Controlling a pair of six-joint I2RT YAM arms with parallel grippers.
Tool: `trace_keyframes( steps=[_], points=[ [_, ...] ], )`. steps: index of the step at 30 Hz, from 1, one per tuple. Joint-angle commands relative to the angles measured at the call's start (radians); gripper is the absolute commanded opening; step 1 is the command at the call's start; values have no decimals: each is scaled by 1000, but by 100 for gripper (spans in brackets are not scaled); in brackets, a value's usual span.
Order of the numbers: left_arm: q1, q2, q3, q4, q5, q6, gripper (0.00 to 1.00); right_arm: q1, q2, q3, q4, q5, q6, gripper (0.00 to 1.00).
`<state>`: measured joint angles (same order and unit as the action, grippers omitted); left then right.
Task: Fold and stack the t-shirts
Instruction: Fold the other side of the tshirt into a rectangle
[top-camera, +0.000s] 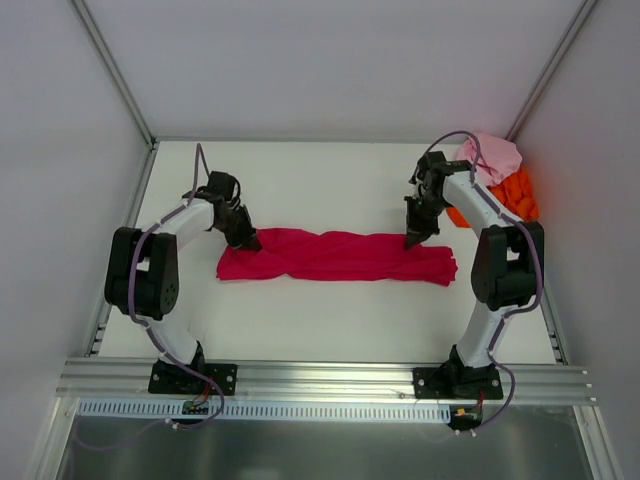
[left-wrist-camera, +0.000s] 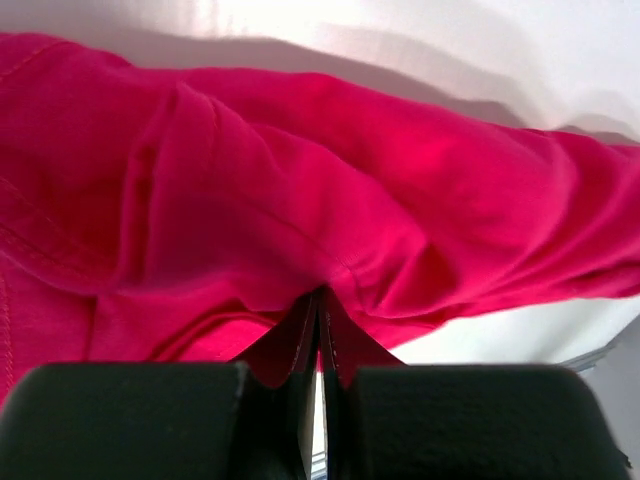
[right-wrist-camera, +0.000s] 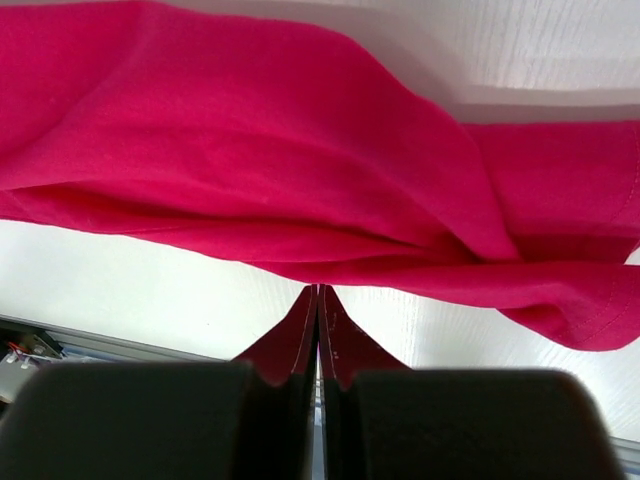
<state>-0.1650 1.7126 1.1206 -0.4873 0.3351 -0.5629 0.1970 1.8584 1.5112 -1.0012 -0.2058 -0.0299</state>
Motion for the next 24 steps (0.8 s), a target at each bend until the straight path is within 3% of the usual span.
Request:
trace_keyframes(
  steps=[1,5,13,24],
  points=[
    [-8,28,19,-40,-53,-15,0,7,-59,-19,-25,20,12,1],
    [-7,51,57,-46,-97,-15,0,10,-56,-39,24,52,7,1],
    [2,97,117,-117,-206,-20,0,10,114,47,-10,106,19,1],
    [38,107,163,-149,-238,-12,0,10,169,52,-65,411,27,1]
  ],
)
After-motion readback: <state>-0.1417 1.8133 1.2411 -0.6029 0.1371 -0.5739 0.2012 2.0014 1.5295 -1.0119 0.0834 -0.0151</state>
